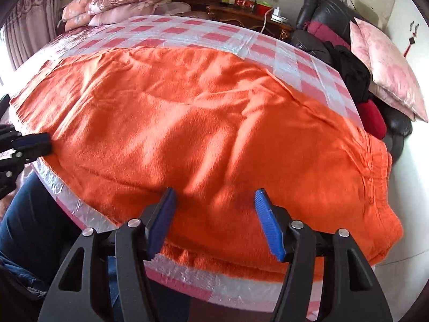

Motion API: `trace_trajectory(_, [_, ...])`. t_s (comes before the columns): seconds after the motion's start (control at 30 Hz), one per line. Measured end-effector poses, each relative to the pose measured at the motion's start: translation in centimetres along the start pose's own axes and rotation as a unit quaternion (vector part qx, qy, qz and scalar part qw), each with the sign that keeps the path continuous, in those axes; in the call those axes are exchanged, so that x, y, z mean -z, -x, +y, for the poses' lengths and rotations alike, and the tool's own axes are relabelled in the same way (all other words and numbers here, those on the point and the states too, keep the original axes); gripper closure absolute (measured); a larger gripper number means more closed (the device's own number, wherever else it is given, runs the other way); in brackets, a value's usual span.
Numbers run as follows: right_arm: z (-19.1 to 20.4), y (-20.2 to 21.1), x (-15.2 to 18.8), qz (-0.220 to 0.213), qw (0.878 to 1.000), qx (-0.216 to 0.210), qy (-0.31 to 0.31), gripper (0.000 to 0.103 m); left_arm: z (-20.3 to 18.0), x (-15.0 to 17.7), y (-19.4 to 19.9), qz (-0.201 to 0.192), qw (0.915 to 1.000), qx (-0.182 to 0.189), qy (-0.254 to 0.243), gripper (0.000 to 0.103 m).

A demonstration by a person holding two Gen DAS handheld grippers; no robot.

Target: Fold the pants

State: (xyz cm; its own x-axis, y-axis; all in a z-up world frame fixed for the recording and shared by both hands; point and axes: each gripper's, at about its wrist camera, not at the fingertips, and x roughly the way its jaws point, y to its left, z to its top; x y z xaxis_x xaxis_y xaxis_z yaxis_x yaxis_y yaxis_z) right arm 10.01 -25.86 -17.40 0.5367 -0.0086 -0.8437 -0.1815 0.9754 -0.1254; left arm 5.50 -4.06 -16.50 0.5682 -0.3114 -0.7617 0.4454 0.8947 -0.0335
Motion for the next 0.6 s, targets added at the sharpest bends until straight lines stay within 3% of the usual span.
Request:
trace_trajectory(0.07, [-0.3, 0.0, 0.1, 0.010, 1.000, 0.012, -0.009, 0.029, 1.6, 0.9, 1.1, 0.004, 0.9996, -0.020, 0.021, 0.089])
trace_trajectory(0.17, [-0.2, 0.0, 0.1, 0.021, 0.999, 0.024, -0.005, 0.025, 5.0, 2.1, 3.3, -0.007, 0.9961, -0.041, 0.077, 0.088])
trace_trajectory(0.23, [-0.2, -0.1, 0.0, 0.025, 0.999, 0.032, -0.004, 0.022, 7.9, 2.9, 4.9, -0.026, 0.9893, -0.066, 0.127, 0.086])
trace_trajectory(0.3, [-0.1, -0.1, 0.0, 0.029, 0.999, 0.041, -0.008, 0.019, 10.6, 3.0, 5.7, -0.047, 0.9802, -0.112, 0.156, 0.082])
trace_trajectory(0.37, [-0.2, -0.3, -0.3, 0.039, 0.998, 0.049, -0.010, 0.016, 12.8, 2.5, 6.0, -0.072, 0.9720, -0.135, 0.179, 0.076])
trace_trajectory(0.43, [-0.3, -0.5, -0.6, 0.048, 0.997, 0.053, -0.013, 0.015, 14.0, 1.5, 5.2, -0.074, 0.9695, -0.141, 0.186, 0.064])
trace_trajectory(0.5, [-0.3, -0.6, -0.8, 0.057, 0.996, 0.058, -0.020, 0.015, 14.2, 0.8, 3.3, -0.043, 0.9757, -0.131, 0.170, 0.063])
trace_trajectory(0.6, [-0.1, -0.5, -1.1, 0.066, 0.995, 0.076, -0.021, 0.015, 13.4, 1.2, 1.7, -0.007, 0.9745, -0.190, 0.120, 0.057])
